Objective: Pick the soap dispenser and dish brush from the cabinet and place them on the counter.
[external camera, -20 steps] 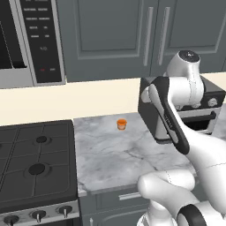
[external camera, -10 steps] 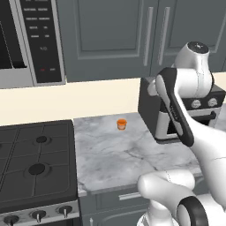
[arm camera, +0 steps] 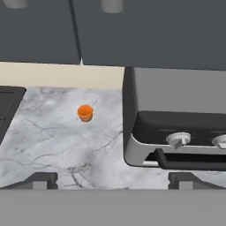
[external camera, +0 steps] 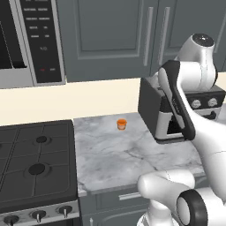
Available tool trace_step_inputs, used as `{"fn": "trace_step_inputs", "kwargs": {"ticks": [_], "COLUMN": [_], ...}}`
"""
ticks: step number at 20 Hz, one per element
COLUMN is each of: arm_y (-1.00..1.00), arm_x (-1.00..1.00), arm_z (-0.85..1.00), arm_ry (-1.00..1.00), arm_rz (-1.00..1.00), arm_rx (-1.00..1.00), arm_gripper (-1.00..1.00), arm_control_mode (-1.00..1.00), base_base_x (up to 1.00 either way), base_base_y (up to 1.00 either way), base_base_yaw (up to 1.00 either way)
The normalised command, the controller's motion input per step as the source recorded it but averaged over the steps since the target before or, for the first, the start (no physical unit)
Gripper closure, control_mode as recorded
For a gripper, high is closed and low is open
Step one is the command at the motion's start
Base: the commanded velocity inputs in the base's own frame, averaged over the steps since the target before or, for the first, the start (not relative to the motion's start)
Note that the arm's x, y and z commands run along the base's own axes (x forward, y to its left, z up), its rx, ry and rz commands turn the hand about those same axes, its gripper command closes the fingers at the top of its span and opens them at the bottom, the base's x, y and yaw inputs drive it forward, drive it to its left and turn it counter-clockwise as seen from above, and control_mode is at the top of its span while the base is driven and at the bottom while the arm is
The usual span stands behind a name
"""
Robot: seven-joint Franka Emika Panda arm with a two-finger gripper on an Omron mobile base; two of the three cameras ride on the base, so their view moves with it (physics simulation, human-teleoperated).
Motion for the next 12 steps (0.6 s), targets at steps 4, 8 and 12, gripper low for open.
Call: {"fn": "trace_step_inputs", "kwargs": {"ticks": [4, 8, 12], "arm_y": [-0.04, 0.00, 0.00], "arm_x": [0.23, 0.26, 0.36], "arm_z": [0.29, 0.30, 0.23], "arm_ry": [0.00, 0.00, 0.00], "arm_rz": [-0.01, 0.00, 0.00], "arm_rx": [-0.01, -0.01, 0.00], "arm_gripper": [-1.00, -1.00, -1.00], "arm_control_mode": [-1.00, -1.00, -1.00], "base_base_x": [0.00, 0.00, 0.00], "base_base_y": [0.00, 0.00, 0.00], "base_base_yaw": [0.00, 0.00, 0.00]}}
